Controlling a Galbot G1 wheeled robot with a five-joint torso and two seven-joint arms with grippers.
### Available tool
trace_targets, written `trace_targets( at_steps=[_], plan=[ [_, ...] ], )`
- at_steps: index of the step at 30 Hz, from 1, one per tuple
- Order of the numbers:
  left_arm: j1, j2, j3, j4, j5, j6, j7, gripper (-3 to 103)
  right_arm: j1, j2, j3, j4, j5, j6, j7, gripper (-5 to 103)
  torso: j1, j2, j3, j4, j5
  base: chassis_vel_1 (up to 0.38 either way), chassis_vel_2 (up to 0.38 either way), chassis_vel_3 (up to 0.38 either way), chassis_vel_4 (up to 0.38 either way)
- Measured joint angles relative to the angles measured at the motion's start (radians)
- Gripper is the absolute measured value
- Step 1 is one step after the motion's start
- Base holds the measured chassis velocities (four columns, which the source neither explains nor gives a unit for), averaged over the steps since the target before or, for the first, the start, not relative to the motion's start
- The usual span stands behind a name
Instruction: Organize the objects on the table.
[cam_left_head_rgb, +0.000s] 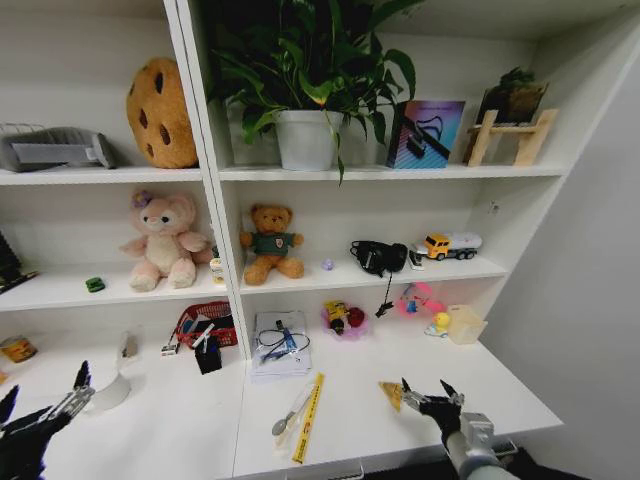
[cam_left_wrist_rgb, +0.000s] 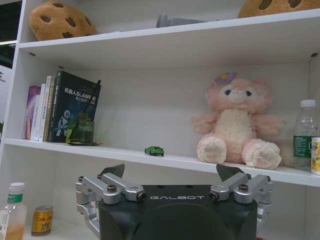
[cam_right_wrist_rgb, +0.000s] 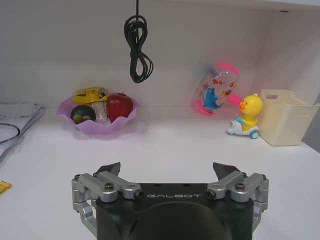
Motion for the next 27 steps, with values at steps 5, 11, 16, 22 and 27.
trace_targets(
  at_steps=[5,11,16,22,27],
  plan=[
    [0.004,-0.009,-0.002,-0.005,0.005,0.003,0.0,100,0.052,-0.016,-0.035,-0.028,0.045,-0.03,0.013,100,0.0,0.0,0.0,0.0,0.0001,0.0,0.0,0.0,0.0],
    [0.005,-0.014,-0.008,-0.005,0.011,0.005,0.0,100,0.081,-0.024,-0.055,-0.059,0.091,-0.054,0.02,100,0.0,0.0,0.0,0.0,0.0,0.0,0.0,0.0,0.0],
    [0.004,-0.016,-0.004,-0.005,0.016,0.007,-0.001,100,0.083,-0.018,-0.069,-0.085,0.082,-0.055,0.015,100,0.0,0.0,0.0,-0.0002,0.0,0.0,0.0,0.0,0.0],
    [0.005,-0.015,-0.004,-0.004,0.016,0.007,-0.001,100,0.107,-0.015,-0.093,-0.12,0.068,-0.054,0.011,95,0.0,0.0,0.0,0.0,0.0001,0.0,0.0,0.0,0.0],
    [0.005,-0.014,-0.006,0.0,0.015,0.007,-0.001,100,0.122,-0.012,-0.102,-0.146,0.066,-0.05,0.006,93,0.0,0.0,0.0,0.0001,0.0001,0.0,0.0,0.0,0.0]
  ],
)
